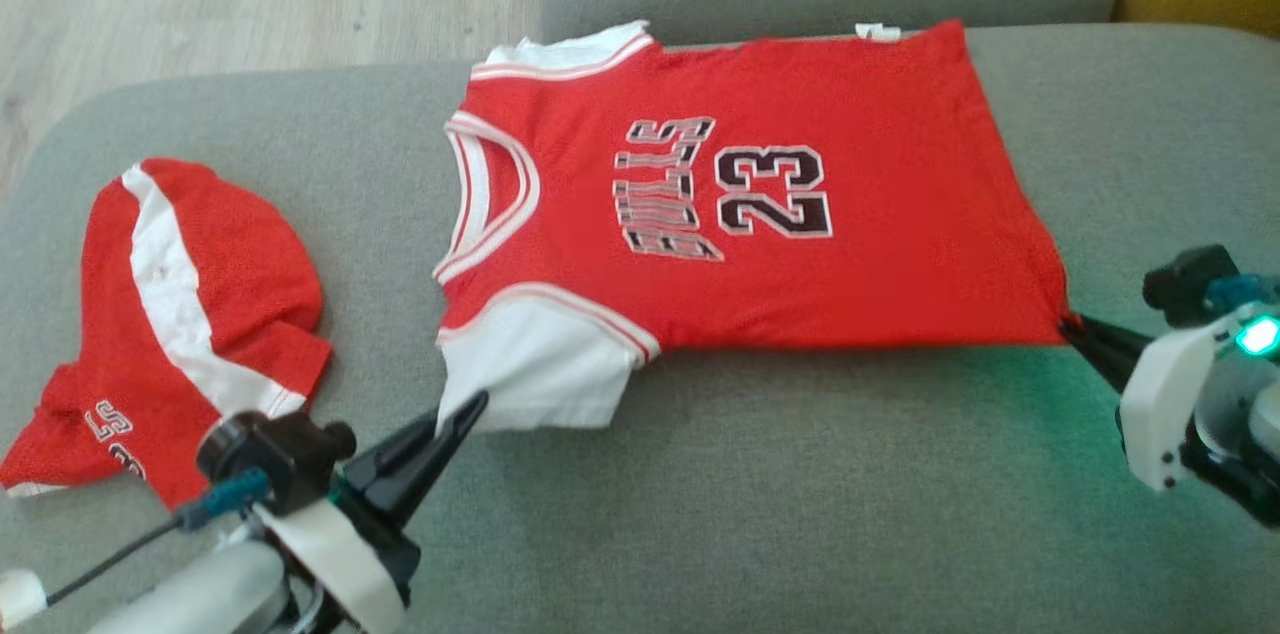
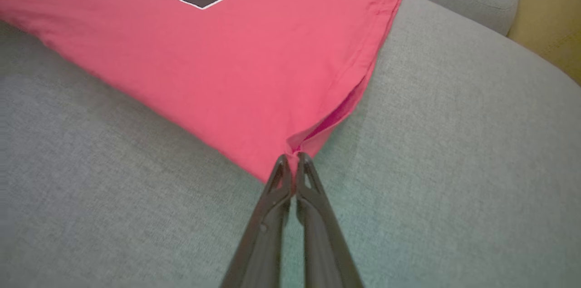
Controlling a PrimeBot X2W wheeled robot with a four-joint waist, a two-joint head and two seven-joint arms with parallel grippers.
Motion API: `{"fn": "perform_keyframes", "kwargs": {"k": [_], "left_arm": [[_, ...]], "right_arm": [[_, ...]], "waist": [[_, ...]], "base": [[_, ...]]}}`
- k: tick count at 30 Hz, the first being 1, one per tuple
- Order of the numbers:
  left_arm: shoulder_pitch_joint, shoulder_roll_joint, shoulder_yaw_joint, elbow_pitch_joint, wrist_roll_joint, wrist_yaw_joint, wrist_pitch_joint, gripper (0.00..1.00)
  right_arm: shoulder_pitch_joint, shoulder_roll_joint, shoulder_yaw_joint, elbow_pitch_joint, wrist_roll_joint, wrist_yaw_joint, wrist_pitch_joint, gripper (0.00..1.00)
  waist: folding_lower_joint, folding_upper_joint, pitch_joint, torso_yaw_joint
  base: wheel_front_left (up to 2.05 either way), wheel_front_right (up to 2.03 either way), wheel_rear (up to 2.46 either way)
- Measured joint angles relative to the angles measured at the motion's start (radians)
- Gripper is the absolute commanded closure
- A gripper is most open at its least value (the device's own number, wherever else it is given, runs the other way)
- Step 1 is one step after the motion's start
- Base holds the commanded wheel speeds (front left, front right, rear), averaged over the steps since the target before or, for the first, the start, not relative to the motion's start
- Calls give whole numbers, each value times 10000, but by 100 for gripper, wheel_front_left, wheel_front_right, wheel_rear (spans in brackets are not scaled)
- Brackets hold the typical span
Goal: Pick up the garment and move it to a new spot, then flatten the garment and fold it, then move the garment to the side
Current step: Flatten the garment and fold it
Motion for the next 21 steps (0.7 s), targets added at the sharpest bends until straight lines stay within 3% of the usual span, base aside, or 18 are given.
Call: {"fn": "perform_keyframes", "kwargs": {"k": [13,21], "left_arm": [[631,754,-397,-1214,-585,190,481,100],[-839,715,-77,-951,-249,261,700,100]], "right_arm": [[445,-656,353,-1024,1095,-2,454,100],[-678,-562,42,-894,1277,0,926,100]], "waist": [[1,0,-340,-347],[3,0,337,-455]], "base": [[0,0,0],[0,0,0]]}}
